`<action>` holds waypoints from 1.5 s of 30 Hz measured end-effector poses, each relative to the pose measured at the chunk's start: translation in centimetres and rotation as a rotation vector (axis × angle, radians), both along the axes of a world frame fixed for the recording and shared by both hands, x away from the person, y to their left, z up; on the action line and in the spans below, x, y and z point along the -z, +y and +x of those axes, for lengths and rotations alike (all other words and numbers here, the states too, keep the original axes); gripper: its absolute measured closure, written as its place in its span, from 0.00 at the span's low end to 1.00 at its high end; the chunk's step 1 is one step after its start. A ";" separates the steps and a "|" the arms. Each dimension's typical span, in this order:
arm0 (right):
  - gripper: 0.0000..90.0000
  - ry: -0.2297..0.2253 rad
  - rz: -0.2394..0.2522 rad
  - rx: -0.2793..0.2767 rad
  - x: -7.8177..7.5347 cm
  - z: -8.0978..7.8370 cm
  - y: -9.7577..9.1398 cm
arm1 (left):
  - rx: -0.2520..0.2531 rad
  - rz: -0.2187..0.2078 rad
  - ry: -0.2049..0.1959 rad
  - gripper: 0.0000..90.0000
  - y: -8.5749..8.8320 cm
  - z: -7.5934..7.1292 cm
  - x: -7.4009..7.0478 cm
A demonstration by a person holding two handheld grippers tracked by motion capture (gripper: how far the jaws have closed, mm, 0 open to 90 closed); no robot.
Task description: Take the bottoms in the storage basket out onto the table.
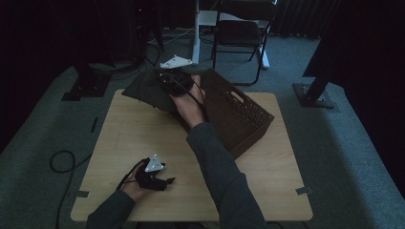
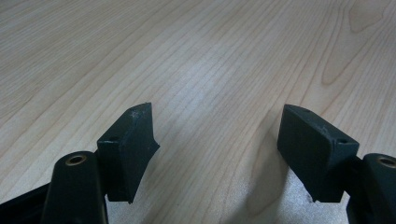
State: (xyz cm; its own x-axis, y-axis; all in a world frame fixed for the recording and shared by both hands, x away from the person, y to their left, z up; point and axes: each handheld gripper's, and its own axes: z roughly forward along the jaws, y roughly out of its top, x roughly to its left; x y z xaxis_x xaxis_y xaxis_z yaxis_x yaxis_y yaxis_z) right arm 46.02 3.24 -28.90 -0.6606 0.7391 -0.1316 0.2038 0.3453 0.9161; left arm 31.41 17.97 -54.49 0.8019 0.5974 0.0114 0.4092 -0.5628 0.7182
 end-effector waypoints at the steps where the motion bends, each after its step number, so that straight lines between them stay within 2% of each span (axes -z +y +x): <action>1: 0.80 -0.002 -0.002 -0.004 0.0 0.0 0.2 | 0.002 0.001 0.000 0.31 0.0 0.0 0.0; 14: 0.80 0.012 -0.001 -0.039 0.7 0.0 2.1 | 0.003 0.001 0.001 0.31 0.1 -0.2 0.0; 30: 0.80 0.018 0.005 -0.091 0.9 -0.1 4.3 | 0.006 0.000 0.000 0.31 0.4 -0.5 0.0; 45: 0.80 0.025 0.008 -0.115 1.3 -0.1 5.4 | 0.005 0.000 0.000 0.31 0.6 -0.7 0.0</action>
